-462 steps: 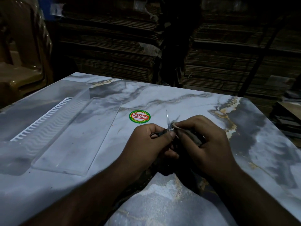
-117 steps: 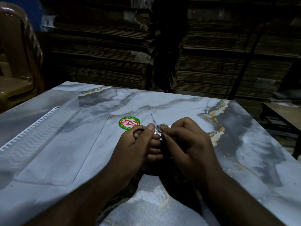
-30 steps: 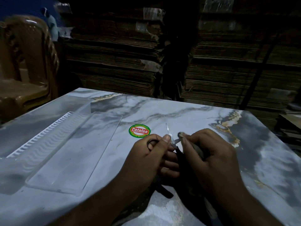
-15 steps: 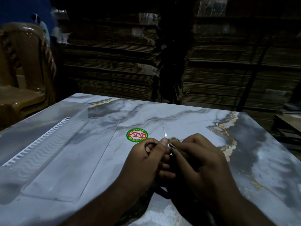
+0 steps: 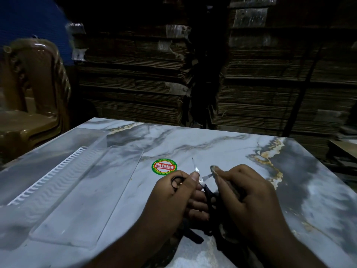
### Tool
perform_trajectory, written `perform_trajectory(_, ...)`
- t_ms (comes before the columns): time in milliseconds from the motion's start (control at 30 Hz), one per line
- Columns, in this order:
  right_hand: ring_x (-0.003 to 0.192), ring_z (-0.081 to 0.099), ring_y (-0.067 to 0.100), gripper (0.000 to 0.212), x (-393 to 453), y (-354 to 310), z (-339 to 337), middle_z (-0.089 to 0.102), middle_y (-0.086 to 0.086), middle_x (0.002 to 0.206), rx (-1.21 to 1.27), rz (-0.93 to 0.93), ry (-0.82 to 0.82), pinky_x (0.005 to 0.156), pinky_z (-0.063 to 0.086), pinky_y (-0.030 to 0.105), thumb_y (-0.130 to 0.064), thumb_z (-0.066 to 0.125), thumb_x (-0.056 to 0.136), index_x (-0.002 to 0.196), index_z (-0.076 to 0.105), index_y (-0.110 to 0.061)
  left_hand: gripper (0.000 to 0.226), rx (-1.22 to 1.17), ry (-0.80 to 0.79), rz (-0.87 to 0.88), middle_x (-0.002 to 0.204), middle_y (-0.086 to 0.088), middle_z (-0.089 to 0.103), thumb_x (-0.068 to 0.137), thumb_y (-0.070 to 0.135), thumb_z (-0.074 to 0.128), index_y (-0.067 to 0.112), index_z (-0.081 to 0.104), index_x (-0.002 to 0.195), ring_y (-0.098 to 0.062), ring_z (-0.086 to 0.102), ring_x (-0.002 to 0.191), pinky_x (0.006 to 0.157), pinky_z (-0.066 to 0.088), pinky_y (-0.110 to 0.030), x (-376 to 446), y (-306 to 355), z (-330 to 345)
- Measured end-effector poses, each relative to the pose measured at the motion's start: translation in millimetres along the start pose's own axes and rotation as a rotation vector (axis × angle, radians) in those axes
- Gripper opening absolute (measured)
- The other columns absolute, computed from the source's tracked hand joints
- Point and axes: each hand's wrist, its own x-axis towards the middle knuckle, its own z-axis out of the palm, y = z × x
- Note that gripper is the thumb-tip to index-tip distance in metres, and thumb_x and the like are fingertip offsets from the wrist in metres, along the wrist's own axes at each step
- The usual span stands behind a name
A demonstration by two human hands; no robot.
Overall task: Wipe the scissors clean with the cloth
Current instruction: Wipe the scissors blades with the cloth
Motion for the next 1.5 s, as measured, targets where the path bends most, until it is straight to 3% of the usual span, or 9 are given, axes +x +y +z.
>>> perform_trajectory(133, 0.078, 0.062, 0.005, 0.016, -6, -10, 2, 0.058, -0.008, 0.084, 0.053, -0.106, -0.085, 0.067, 0.045, 0.02, -0.027, 0.066, 0.099, 0.107, 0.08, -0.026, 0.036, -0.028, 0.0, 0.011, 0.07, -0.019, 0.065, 0.1, 0.035, 0.064, 0.001, 0.061, 0.087, -0.026, 0.058, 0.048, 0.054, 0.056, -0.041, 0, 0, 3)
perform_trajectory(267, 0.075, 0.059, 0.003, 0.011, 0, -1, 0, 0.056, -0.01, 0.078, -0.024, -0.003, -0.003, 0.065, 0.037, 0.01, -0.022, 0.074, 0.099, 0.106, 0.082, -0.025, 0.033, -0.042, -0.005, 0.028, 0.062, -0.014, 0.062, 0.1, 0.03, 0.064, 0.006, 0.062, 0.078, -0.023, 0.055, 0.045, 0.061, 0.053, -0.039, 2, 0, 0)
perform_trajectory(400, 0.079, 0.062, 0.005, 0.016, -6, -10, 1, 0.059, -0.008, 0.086, 0.056, -0.121, -0.091, 0.067, 0.046, 0.021, -0.024, 0.067, 0.099, 0.109, 0.08, -0.024, 0.035, -0.01, 0.003, 0.024, 0.07, -0.021, 0.067, 0.099, 0.035, 0.065, 0.001, 0.063, 0.089, -0.028, 0.061, 0.049, 0.054, 0.058, -0.044, 1, 1, 1)
perform_trajectory(500, 0.076, 0.061, 0.004, 0.013, -2, -2, 0, 0.057, -0.011, 0.081, -0.023, -0.029, -0.014, 0.065, 0.041, 0.015, -0.021, 0.072, 0.1, 0.108, 0.082, -0.024, 0.033, -0.012, 0.012, 0.065, 0.071, -0.031, 0.065, 0.099, 0.028, 0.065, -0.003, 0.062, 0.089, -0.031, 0.063, 0.055, 0.055, 0.058, -0.038, 1, 0, -1)
perform_trajectory(700, 0.077, 0.062, 0.007, 0.015, -5, -11, 1, 0.058, -0.006, 0.084, 0.049, -0.133, -0.077, 0.066, 0.047, 0.025, -0.025, 0.065, 0.102, 0.103, 0.08, -0.022, 0.038, -0.037, 0.017, 0.061, 0.069, -0.022, 0.067, 0.101, 0.026, 0.063, -0.011, 0.057, 0.096, -0.03, 0.062, 0.052, 0.048, 0.058, -0.037, -2, 2, 1)
perform_trajectory(900, 0.08, 0.065, 0.006, 0.015, 0, 3, -3, 0.066, -0.01, 0.077, 0.103, 0.161, 0.005, 0.066, 0.044, 0.016, -0.032, 0.066, 0.103, 0.094, 0.077, -0.028, 0.042, -0.065, 0.008, 0.052, 0.077, -0.038, 0.061, 0.102, 0.021, 0.061, -0.02, 0.051, 0.098, -0.041, 0.058, 0.071, 0.048, 0.052, -0.03, -1, 6, 1)
perform_trajectory(1067, 0.08, 0.075, 0.023, 0.019, 3, -8, -5, 0.078, 0.003, 0.083, 0.5, 0.458, -0.091, 0.071, 0.059, 0.039, -0.036, 0.071, 0.097, 0.093, 0.079, -0.02, 0.045, -0.104, 0.034, 0.051, 0.076, -0.034, 0.058, 0.099, 0.027, 0.064, -0.017, 0.058, 0.099, -0.039, 0.051, 0.069, 0.048, 0.051, -0.03, 3, 5, 1)
perform_trajectory(1267, 0.085, 0.078, 0.029, 0.005, 5, -12, -6, 0.081, 0.005, 0.089, 0.54, 0.516, -0.167, 0.082, 0.063, 0.055, -0.02, 0.078, 0.094, 0.098, 0.079, -0.019, 0.038, -0.05, 0.016, 0.097, 0.064, -0.013, 0.065, 0.086, 0.027, 0.073, -0.009, 0.065, 0.091, -0.022, 0.062, 0.052, 0.052, 0.056, -0.03, 4, 1, -1)
perform_trajectory(1500, 0.074, 0.073, 0.024, 0.005, 7, -11, -7, 0.077, 0.009, 0.083, 0.609, 0.609, -0.046, 0.066, 0.058, 0.037, -0.019, 0.072, 0.097, 0.093, 0.074, -0.017, 0.033, -0.044, 0.035, 0.048, 0.081, -0.024, 0.078, 0.098, 0.028, 0.066, -0.005, 0.067, 0.092, -0.037, 0.074, 0.065, 0.06, 0.06, -0.034, 9, -2, -6)
